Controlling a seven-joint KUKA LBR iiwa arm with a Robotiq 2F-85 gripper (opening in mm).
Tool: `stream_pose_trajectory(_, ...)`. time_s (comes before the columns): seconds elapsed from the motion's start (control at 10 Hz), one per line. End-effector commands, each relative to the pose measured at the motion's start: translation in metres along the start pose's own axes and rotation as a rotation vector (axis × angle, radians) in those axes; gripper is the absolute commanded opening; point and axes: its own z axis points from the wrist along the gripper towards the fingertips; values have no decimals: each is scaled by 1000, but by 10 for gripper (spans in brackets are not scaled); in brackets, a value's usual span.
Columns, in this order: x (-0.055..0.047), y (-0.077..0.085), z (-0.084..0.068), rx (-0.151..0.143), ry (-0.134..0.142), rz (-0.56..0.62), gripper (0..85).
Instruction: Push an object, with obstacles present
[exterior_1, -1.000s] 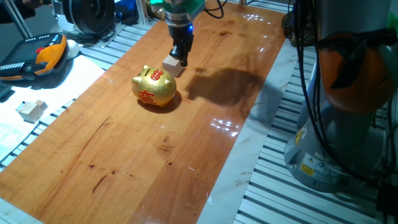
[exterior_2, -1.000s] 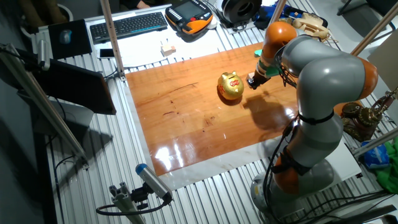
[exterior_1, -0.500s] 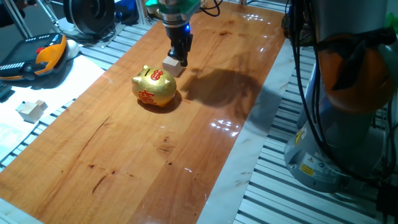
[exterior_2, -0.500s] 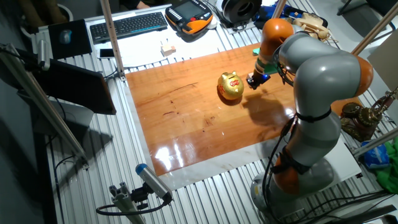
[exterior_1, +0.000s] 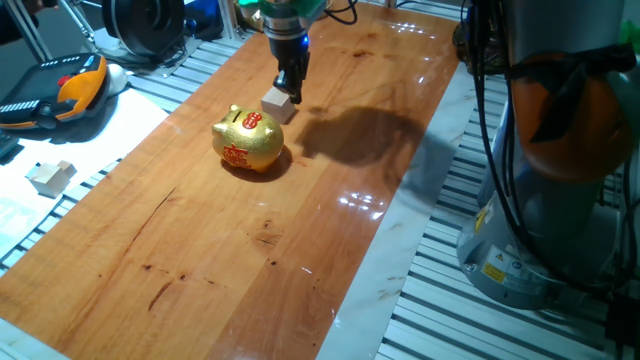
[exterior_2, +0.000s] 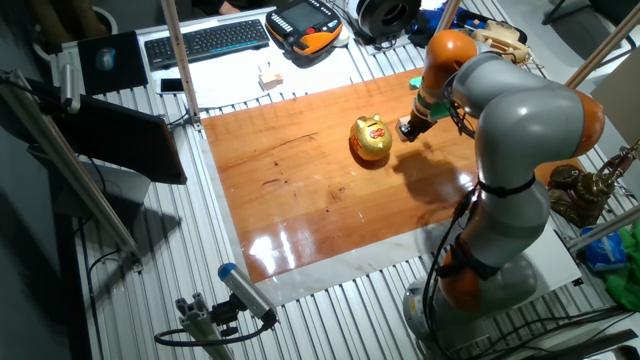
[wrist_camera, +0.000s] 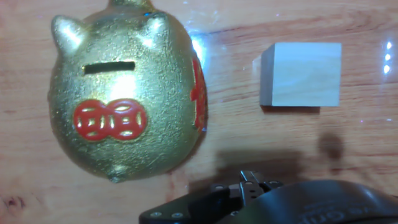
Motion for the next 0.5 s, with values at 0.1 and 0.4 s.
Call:
stream_pose_trajectory(0.1, -1, -6, 3, 19, -4, 2, 0)
stream_pose_trajectory(0.4, -3, -26, 15, 16, -13, -13, 0)
